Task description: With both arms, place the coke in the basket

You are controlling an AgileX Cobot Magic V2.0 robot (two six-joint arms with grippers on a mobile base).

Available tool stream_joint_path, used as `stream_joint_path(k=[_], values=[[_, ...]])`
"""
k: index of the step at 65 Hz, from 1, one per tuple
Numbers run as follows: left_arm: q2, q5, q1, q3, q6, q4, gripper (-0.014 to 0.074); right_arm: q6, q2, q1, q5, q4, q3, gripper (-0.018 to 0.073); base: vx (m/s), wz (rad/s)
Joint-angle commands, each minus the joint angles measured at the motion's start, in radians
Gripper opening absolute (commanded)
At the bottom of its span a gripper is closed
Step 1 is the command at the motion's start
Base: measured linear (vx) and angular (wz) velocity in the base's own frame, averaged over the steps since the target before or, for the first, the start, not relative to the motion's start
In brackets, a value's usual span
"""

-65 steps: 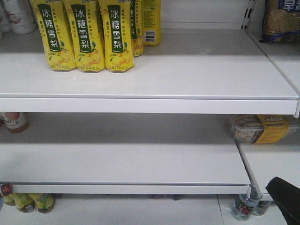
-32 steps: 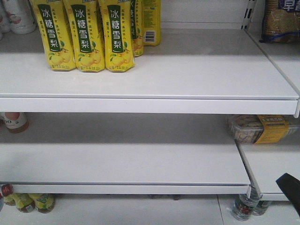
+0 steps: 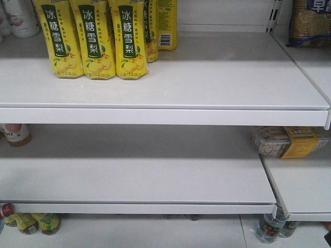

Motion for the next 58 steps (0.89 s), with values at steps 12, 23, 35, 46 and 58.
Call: stream_joint_path(k=[12, 23, 35, 46, 58], values=[[-0.022, -0.170, -0.002, 0.001, 0.048, 0.031, -0.0006, -0.645, -0.053, -0.310, -0.306, 0.281, -0.027, -0.0004, 0.00, 0.00], [-0.022, -0.170, -0.002, 0.001, 0.048, 0.031, -0.0006, -1.081, -0.123, -0.390, -0.413, 0.481, -0.026, -0.0004, 0.00, 0.00], [-0.022, -0.170, -0.002, 0.001, 0.048, 0.031, -0.0006, -1.228, -0.171, -0.392, -0.585, 0.494, 0.082, -0.0004, 0.00, 0.00], [-0.022, -0.170, -0.002, 0.001, 0.048, 0.031, -0.0006, -1.223, -0.241, -0.392, -0.629, 0.468, 0.158, -0.0004, 0.00, 0.00], [-0.022, -0.170, -0.002, 0.001, 0.048, 0.031, -0.0006, -1.238, -0.251, -0.392, -0.636, 0.411, 0.159, -0.0004, 0.00, 0.00]])
